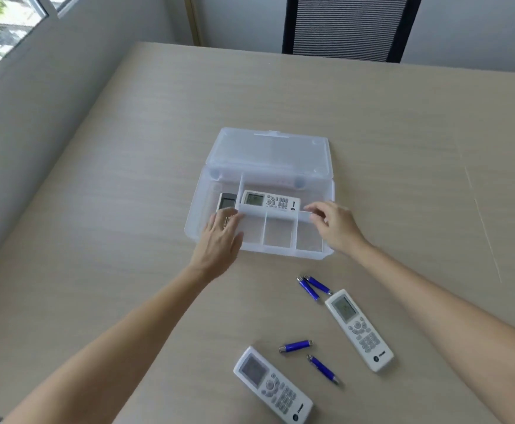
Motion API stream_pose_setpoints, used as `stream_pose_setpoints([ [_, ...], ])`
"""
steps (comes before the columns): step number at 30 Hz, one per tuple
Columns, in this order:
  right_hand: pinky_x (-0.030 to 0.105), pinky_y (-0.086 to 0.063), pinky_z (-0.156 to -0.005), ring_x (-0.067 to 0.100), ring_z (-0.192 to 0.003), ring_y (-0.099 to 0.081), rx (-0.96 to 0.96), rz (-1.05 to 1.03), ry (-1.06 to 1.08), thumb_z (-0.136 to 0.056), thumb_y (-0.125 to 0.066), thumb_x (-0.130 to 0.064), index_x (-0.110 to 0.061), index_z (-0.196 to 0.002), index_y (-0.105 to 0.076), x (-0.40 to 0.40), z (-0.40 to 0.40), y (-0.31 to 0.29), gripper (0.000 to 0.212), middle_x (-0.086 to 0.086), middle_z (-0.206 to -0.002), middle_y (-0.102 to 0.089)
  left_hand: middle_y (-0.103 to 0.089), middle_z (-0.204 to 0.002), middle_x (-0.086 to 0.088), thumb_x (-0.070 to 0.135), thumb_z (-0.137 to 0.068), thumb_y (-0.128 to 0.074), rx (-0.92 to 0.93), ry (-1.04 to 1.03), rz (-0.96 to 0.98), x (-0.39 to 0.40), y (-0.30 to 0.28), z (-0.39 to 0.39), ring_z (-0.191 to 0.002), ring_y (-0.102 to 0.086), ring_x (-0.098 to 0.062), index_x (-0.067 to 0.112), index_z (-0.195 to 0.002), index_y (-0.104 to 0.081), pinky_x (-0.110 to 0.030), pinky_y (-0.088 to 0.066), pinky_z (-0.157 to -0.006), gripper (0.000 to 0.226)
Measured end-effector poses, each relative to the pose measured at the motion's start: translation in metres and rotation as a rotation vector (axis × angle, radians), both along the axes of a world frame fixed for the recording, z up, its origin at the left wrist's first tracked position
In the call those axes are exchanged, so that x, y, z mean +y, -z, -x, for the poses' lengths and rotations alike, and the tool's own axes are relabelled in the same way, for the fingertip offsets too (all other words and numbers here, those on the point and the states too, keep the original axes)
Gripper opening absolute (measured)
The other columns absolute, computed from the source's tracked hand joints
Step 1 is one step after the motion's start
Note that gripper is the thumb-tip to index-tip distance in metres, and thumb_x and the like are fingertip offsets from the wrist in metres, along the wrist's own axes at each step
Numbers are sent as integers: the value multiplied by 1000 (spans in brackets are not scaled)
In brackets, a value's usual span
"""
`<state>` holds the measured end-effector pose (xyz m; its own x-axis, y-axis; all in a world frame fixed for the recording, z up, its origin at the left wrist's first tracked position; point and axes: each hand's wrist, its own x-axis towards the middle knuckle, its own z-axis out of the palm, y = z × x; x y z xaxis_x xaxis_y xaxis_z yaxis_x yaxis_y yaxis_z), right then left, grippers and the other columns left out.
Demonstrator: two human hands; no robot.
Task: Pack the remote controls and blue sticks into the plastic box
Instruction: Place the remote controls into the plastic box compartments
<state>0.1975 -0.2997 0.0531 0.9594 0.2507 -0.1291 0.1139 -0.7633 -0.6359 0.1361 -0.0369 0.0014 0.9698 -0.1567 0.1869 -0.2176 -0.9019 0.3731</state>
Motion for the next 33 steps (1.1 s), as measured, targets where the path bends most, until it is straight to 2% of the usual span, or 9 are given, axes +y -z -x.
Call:
stream_pose_setpoints([
  [2, 25, -42, -73, 20, -75, -58, -23, 50, 41, -89, -54, -14, -12, -96, -69, -38, 46, 6, 16, -1, -81, -60, -56, -120, -11, 24, -93, -50, 38, 224, -40, -6, 1, 31, -107, -56, -28, 11, -122, -57, -41, -51, -92, 33],
  [4, 33, -49, -77, 20, -75, -59, 63, 145, 79, -85, -60, -19, -13, -92, -67, -74, 90, 21, 12, 0, -82, -62, -58, -118, -8, 29, -93, -51, 150, 389, -78, -13, 4, 64, -107, -58, -25, 13, -119, -61, -38, -52, -91, 31],
  [8, 39, -49, -90, 25, -104, -59, 381, 354, 143, -72, -69, -50, -14, -116, -58, -114, 155, 52, 58, 8, -111, -58, -53, -127, -4, 46, -89, -54, 489, 523, -153, -27, 10, 115, -115, -55, -22, 19, -123, -59, -37, -52, -89, 43],
  [11, 43, -50, -86, 30, -110, -53, 414, 443, 154, -58, -70, -64, -16, -113, -53, -116, 183, 68, 75, 8, -111, -52, -50, -129, -2, 61, -75, -64, 641, 622, -256, -38, 16, 137, -117, -52, -20, 23, -130, -53, -34, -48, -95, 68],
  [16, 40, -46, -86, 37, -115, -45, 315, 496, 175, -64, -75, -44, -6, -115, -48, -106, 195, 79, 70, 16, -120, -47, -49, -125, -3, 52, -65, -75, 635, 701, -413, -52, 24, 157, -113, -49, -20, 22, -129, -49, -35, -47, -94, 76],
  [21, 36, -47, -74, 34, -93, -60, 369, 320, 213, -64, -76, -31, -7, -105, -42, -110, 190, 66, 58, 14, -103, -64, -62, -108, -9, 21, -74, -69, 735, 658, -439, -60, 14, 164, -98, -60, -27, 9, -111, -51, -30, -41, -67, 43],
  [26, 30, -49, -61, 20, -78, -66, 504, -209, 362, -64, -83, -30, -22, -107, -47, -120, 159, 14, 57, 0, -94, -68, -57, -80, 0, 20, -68, -70, 877, 430, -149, -33, -4, 153, -73, -52, -20, 18, -83, -54, -25, -34, -50, 22],
  [29, 27, -50, -55, 12, -68, -65, 512, -484, 407, -75, -76, -23, -21, -110, -51, -113, 117, -19, 44, 2, -92, -69, -55, -62, 4, 22, -64, -80, 898, 243, 138, -5, -27, 125, -56, -50, -13, 20, -69, -54, -24, -38, -48, 27],
  [33, 23, -49, -55, 3, -61, -61, 501, -622, 421, -83, -68, -24, -21, -103, -57, -88, 47, -40, 23, -5, -89, -65, -65, -70, 0, 29, -66, -81, 716, -6, 753, 19, -52, 73, -62, -56, -9, 15, -85, -72, -21, -43, -55, 25],
])
